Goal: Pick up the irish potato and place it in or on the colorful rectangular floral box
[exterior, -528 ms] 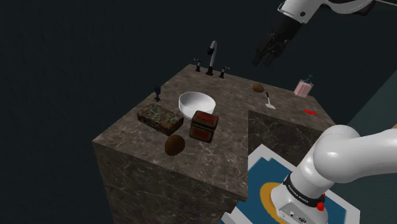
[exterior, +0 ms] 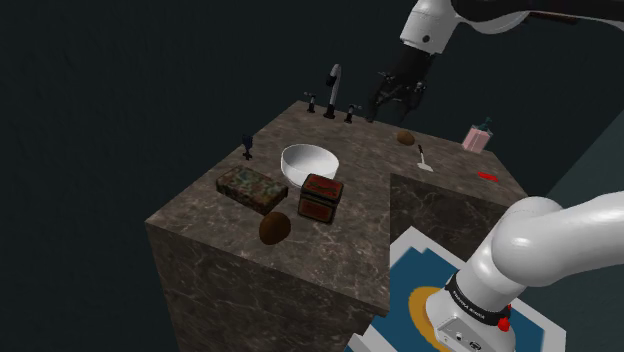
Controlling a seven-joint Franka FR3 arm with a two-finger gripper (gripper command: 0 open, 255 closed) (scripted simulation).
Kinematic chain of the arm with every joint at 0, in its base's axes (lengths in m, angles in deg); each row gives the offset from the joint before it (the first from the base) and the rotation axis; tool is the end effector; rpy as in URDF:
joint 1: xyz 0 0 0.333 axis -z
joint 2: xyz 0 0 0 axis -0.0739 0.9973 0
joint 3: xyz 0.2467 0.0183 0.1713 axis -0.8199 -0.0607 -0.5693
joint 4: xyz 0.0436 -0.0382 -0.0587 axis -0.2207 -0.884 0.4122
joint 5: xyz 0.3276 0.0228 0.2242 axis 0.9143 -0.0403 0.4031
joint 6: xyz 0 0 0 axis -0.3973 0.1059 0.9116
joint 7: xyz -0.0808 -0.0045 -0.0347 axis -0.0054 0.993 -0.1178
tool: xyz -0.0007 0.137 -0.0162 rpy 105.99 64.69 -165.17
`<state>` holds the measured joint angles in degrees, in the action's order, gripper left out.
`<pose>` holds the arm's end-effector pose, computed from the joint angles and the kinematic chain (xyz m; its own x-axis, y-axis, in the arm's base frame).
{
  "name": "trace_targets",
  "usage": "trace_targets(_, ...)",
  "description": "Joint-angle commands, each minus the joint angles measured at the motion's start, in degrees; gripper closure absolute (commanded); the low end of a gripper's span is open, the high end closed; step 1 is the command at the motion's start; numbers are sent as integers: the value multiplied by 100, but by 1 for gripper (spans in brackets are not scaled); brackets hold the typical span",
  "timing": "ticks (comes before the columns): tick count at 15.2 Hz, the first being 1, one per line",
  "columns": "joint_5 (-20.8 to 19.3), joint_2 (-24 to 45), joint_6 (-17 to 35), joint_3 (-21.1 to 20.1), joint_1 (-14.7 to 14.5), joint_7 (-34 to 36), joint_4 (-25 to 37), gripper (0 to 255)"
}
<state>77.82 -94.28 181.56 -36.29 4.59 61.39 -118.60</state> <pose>0.3626 0.0648 0.5562 0.9628 -0.2667 0.0441 -0.2600 -0.9582 -0.1193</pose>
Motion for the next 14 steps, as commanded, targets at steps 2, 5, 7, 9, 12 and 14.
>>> trace_targets(2,252,482,62,-330,56,785,44,0)
trace_targets(5,496,1029,147,-625,94,1524,162,0)
trace_targets(7,654,1418,221,-804,116,2004,260,0)
trace_targets(9,805,1824,308,-963,128,2475,374,0)
trace_targets(12,1021,2459,462,-1166,132,3158,568,0)
trace_targets(14,1158,2896,580,-1274,120,3596,711,0)
